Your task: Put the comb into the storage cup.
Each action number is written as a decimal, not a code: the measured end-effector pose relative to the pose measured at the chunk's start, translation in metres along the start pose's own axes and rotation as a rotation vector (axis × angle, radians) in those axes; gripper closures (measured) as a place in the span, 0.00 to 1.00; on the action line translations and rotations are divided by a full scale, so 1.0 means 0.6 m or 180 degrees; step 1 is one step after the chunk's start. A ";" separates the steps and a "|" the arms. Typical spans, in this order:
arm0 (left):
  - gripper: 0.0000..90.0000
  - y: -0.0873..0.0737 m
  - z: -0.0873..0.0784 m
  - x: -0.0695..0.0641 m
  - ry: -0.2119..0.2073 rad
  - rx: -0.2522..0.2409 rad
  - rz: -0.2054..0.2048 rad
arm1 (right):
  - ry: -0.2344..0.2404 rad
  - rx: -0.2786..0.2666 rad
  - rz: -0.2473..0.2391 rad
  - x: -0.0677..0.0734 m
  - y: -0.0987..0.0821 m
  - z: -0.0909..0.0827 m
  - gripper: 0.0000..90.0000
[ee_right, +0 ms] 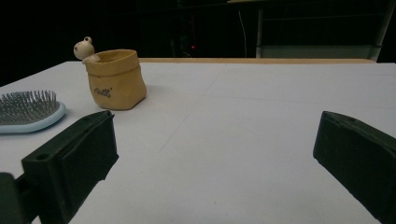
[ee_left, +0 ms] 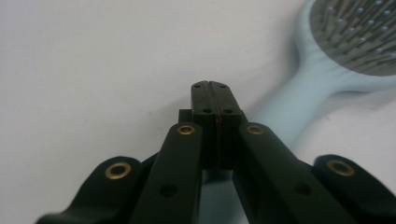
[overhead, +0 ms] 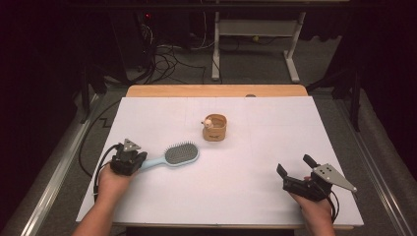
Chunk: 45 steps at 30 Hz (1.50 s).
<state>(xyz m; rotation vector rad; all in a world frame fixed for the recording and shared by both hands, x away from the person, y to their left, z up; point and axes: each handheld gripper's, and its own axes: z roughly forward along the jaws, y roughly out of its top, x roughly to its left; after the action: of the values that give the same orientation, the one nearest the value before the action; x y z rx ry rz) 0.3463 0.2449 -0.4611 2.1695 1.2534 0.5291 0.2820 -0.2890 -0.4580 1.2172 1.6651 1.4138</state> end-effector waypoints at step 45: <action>0.91 -0.078 -0.070 -0.044 -0.0366 -0.1023 -0.0109 | -0.0004 0.0007 -0.0001 0.003 0.000 -0.001 0.00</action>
<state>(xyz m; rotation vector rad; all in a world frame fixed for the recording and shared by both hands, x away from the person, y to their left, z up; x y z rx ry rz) 0.2784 0.2524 -0.4611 1.8794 1.0618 0.5427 0.2809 -0.2874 -0.4578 1.2189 1.6665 1.4109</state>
